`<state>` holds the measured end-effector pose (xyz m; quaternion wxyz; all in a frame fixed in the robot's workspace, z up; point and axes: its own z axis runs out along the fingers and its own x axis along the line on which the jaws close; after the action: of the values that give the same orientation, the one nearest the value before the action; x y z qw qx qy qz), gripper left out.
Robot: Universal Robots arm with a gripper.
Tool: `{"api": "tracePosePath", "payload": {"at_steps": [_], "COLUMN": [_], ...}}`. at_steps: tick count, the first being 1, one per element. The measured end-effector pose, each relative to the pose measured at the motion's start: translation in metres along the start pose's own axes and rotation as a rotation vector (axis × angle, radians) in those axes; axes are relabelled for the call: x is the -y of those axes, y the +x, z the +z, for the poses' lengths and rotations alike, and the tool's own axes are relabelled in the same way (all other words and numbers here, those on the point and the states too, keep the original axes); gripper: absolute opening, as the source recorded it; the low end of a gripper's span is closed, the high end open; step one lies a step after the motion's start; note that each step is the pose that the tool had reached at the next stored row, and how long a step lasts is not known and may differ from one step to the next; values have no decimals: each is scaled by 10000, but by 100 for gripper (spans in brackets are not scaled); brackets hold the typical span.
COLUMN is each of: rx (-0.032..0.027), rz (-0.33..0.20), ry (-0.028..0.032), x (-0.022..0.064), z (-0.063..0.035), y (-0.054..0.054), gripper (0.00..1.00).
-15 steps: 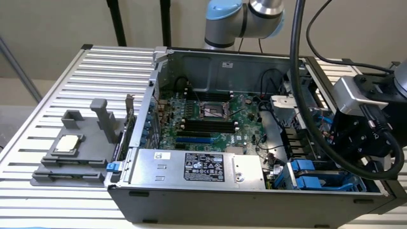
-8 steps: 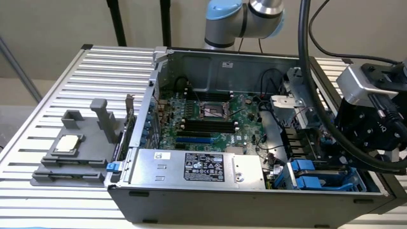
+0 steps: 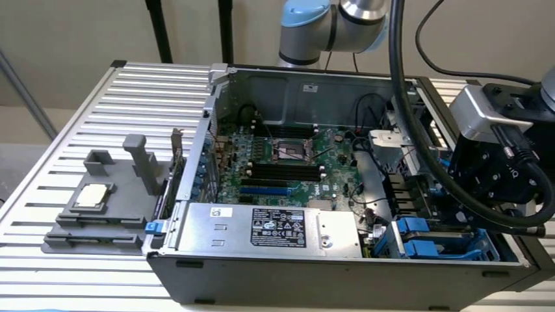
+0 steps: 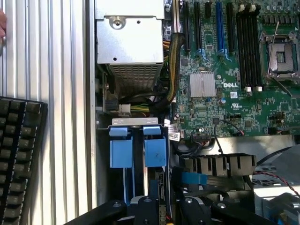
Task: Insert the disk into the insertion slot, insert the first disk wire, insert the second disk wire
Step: 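Insert the first disk wire, then insert the second disk wire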
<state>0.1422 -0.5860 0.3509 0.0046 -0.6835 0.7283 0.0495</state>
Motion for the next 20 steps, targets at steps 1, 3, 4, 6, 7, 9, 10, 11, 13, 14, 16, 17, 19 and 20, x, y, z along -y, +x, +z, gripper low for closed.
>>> {"api": "tracePosePath", "payload": {"at_steps": [1,3,4,6,7,9,10,11,13,14,16,17,19,20], "rx": [0,0,0,0,0,0,0,0,1,-1,-5,-4,-6,-5], "rz": [0,0,0,0,0,0,0,0,0,0,4,4,6,6], "ry": [-1,0,0,0,0,0,0,0,0,0,-45,-52,-62,-64], "x": [0,0,0,0,0,0,0,0,0,0,9,11,17,16], "z": [0,0,0,0,0,0,0,0,0,-1,-61,-107,-197,-242], "y": [0,0,0,0,0,0,0,0,0,-1,-6,-10,-17,-20], "gripper": [25,25,25,25,25,25,25,25,25,25,25,25,25,25]}}
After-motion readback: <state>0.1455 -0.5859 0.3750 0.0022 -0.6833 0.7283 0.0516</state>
